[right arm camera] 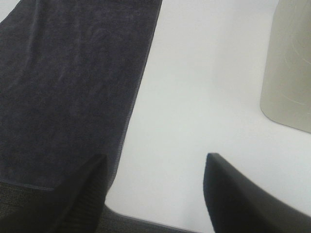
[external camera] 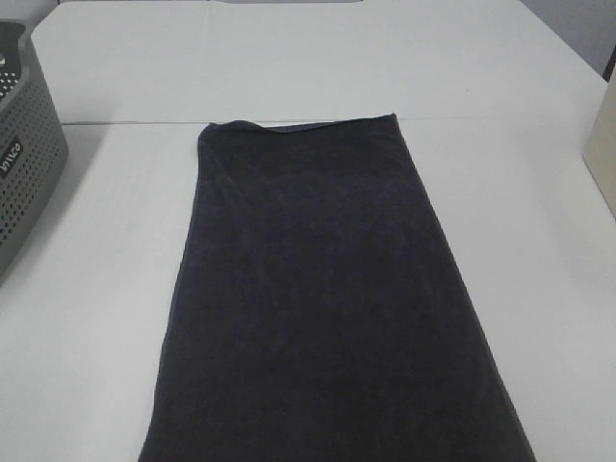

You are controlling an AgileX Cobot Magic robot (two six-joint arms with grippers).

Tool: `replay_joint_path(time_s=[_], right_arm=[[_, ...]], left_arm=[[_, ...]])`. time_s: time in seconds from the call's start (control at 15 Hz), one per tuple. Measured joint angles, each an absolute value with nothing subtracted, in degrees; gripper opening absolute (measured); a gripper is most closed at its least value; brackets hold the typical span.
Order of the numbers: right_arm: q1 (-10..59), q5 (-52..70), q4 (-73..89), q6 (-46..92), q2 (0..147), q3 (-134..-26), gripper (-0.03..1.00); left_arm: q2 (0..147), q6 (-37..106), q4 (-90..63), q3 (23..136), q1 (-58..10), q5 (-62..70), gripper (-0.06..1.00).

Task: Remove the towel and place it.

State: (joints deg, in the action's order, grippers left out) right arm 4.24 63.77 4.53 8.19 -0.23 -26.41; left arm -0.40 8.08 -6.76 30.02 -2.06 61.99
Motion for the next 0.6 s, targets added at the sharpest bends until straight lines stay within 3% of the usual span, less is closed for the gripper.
replay_joint_path(time_s=[0.6], right_arm=[[4.24, 63.77, 4.53, 8.19, -0.23, -26.41, 0.58]], left_arm=[[-0.4, 8.08, -6.76, 30.02, -2.06, 61.99, 0.87]])
